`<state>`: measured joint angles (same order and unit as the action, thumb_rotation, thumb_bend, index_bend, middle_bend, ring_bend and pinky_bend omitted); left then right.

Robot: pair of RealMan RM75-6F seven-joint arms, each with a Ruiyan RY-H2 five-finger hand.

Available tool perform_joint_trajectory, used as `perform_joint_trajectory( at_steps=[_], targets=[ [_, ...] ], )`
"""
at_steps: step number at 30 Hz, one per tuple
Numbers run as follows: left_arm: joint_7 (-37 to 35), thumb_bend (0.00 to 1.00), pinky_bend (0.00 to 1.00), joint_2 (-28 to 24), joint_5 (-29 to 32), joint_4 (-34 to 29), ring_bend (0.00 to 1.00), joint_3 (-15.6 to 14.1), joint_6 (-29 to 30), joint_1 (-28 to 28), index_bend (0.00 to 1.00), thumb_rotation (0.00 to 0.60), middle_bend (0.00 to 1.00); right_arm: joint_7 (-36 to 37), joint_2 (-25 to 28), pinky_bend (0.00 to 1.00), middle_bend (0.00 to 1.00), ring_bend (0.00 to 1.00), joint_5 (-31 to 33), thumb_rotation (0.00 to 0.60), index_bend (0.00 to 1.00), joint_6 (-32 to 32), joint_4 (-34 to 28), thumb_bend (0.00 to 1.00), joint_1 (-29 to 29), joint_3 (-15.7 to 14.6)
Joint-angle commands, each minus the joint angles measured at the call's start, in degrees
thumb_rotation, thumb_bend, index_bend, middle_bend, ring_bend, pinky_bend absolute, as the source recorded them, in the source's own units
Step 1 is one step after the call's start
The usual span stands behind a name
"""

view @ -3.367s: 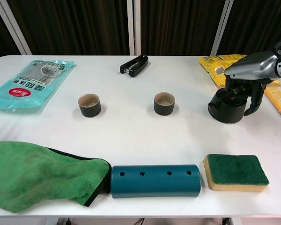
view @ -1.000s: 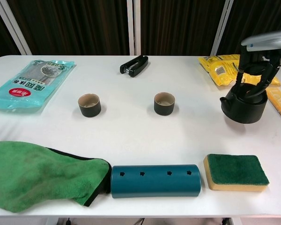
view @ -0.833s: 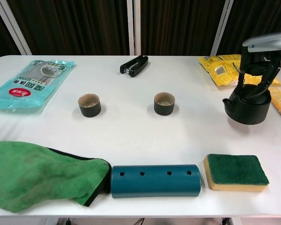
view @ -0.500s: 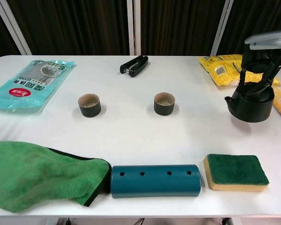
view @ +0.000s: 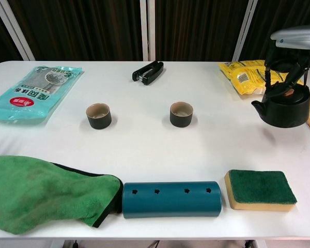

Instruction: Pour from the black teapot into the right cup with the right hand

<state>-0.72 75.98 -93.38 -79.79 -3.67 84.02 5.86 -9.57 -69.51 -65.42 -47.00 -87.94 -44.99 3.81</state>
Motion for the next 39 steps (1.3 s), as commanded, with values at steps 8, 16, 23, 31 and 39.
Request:
perform_joint_trajectory(
  at_steps=[8, 16, 23, 31, 39],
  targets=[
    [-0.07, 0.13, 0.23, 0.17, -0.07, 0.23, 0.07, -0.04, -0.23, 0.18, 0.21, 0.6, 0.09, 0.49, -1.48, 0.82, 1.0, 0.99, -3.21, 0.512, 1.0, -2.44, 1.08, 0.06, 1.71, 0.36],
    [0.02, 0.13, 0.23, 0.08, -0.1, 0.1, 0.07, -0.03, -0.2, 0.25, 0.22, 0.6, 0.09, 1.05, -2.21, 0.82, 1.0, 0.99, -4.35, 0.513, 1.0, -3.01, 1.75, 0.19, 2.64, 0.59],
    [0.29, 0.13, 0.23, -0.1, -0.16, -0.24, 0.07, -0.02, -0.17, 0.31, 0.22, 0.6, 0.09, 1.8, -2.76, 0.82, 1.0, 0.99, -5.48, 0.512, 1.0, -3.54, 2.4, 0.28, 3.29, 0.88],
    [0.46, 0.13, 0.23, -0.23, -0.19, -0.52, 0.07, 0.01, -0.23, 0.43, 0.22, 0.6, 0.09, 2.4, -3.29, 0.82, 1.0, 0.99, -7.13, 0.513, 1.0, -5.01, 2.75, 0.33, 4.19, 1.21],
    [0.41, 0.13, 0.23, -0.35, -0.21, -0.59, 0.07, -0.02, 0.02, 0.31, 0.22, 0.6, 0.09, 4.51, -4.36, 0.84, 1.0, 1.0, -10.52, 0.514, 1.0, -8.09, 4.12, 0.39, 5.24, 1.7]
  ],
)
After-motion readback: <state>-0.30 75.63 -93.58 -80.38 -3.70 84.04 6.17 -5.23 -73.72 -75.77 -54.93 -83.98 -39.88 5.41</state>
